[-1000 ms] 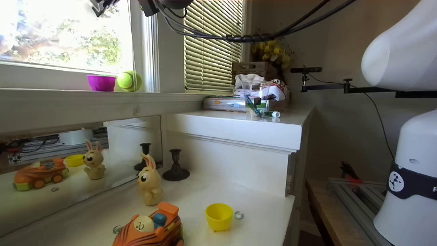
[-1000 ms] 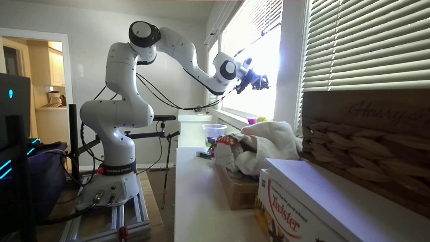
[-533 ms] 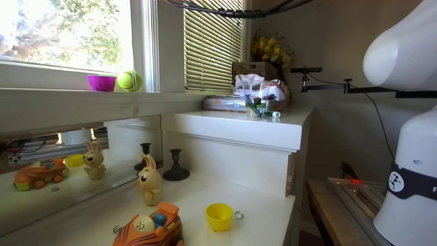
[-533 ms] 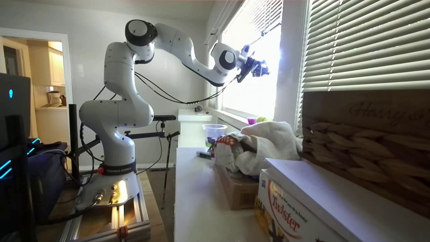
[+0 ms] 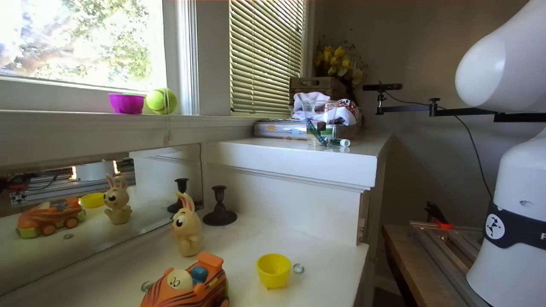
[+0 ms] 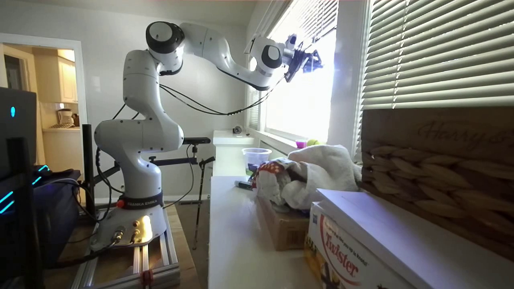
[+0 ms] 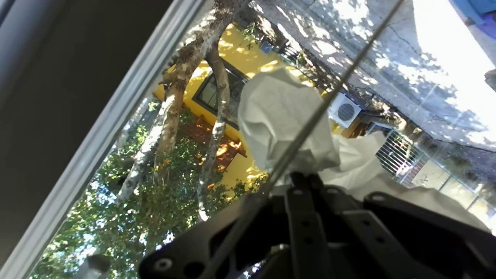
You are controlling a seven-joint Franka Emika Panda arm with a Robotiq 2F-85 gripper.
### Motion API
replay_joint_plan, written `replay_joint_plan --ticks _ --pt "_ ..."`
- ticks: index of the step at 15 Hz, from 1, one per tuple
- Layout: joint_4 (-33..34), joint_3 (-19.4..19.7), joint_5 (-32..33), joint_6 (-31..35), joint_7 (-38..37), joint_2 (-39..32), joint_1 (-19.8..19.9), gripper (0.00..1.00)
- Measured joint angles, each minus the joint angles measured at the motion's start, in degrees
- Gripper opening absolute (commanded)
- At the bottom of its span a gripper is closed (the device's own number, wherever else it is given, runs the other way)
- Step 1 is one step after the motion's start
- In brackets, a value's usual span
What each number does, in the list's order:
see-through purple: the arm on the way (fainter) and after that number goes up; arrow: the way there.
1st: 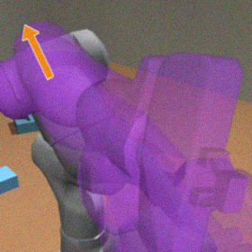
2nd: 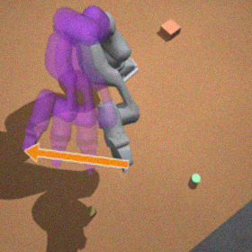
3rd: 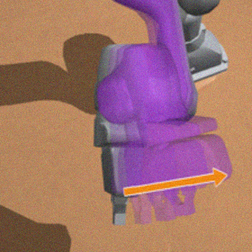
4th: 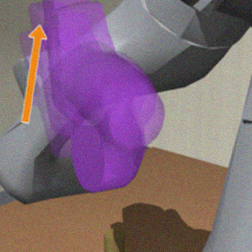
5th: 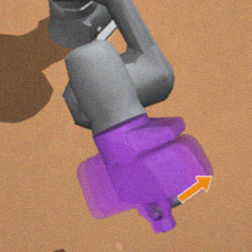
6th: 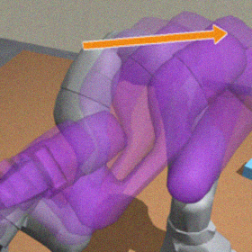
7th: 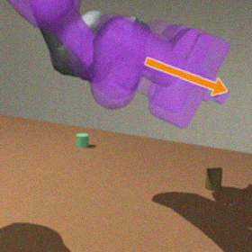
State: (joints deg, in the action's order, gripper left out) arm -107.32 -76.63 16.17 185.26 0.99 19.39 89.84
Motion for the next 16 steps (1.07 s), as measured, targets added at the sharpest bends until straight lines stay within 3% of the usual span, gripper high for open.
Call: replay_joint_plan --ticks 7,16 --pt "-0.5 -0.8 -0.1 0.0 -0.1 0.0 0.1 0.01" --pt "-5.7 -6.8 -0.1 -5.2 -0.1 -0.1 3.3 0.01"
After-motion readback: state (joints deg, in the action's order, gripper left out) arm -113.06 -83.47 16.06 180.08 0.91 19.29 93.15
